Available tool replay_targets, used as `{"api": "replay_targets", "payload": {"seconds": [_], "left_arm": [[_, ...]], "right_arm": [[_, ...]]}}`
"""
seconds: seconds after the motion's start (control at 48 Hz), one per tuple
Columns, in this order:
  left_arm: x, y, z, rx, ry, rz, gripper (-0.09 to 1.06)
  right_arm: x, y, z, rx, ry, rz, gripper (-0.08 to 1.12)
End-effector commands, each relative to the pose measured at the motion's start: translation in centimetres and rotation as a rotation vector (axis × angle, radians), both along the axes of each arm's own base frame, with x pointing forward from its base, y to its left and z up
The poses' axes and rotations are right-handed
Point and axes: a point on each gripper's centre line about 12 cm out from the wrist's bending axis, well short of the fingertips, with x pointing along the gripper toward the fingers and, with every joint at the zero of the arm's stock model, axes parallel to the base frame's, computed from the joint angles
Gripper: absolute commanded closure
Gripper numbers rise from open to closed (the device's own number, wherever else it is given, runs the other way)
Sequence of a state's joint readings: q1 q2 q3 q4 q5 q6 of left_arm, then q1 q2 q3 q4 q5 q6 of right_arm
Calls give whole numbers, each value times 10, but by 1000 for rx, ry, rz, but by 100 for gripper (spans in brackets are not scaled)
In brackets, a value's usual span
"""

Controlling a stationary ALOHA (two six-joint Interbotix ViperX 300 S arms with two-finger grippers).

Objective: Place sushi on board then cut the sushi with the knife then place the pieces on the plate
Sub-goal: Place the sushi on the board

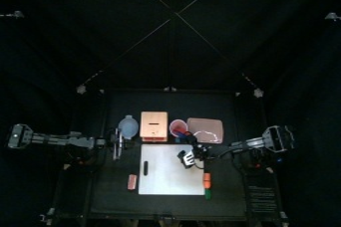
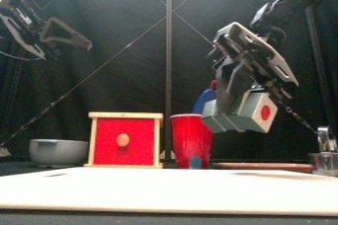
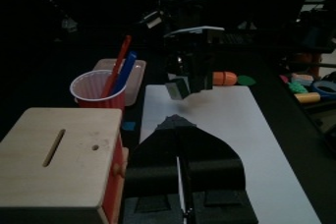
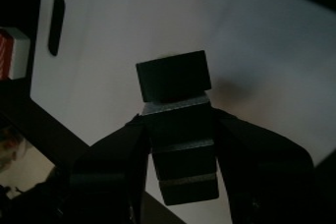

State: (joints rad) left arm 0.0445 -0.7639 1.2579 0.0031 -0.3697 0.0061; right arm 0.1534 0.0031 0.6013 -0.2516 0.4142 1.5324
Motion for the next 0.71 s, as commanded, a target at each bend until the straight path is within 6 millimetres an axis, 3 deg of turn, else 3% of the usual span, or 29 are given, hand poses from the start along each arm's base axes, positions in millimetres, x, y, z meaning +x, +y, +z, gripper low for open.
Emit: {"api": "replay_targets", "payload": {"seconds": [0.021,0.208,0.521,0.708], "left_arm": [[2,0,5,13,-15,-3,100],[2,-2,5,26,-14,-15,100],[2,-3,5,38,-12,-25,100],[2,-3,5,38,-12,-28,100]], "right_arm": [[19,11,20,-16,-37,-10,49],[25,22,24,-28,12,-81,49],[16,42,23,-7,71,-178,49],[27,45,18,-11,53,-224,49]]}}
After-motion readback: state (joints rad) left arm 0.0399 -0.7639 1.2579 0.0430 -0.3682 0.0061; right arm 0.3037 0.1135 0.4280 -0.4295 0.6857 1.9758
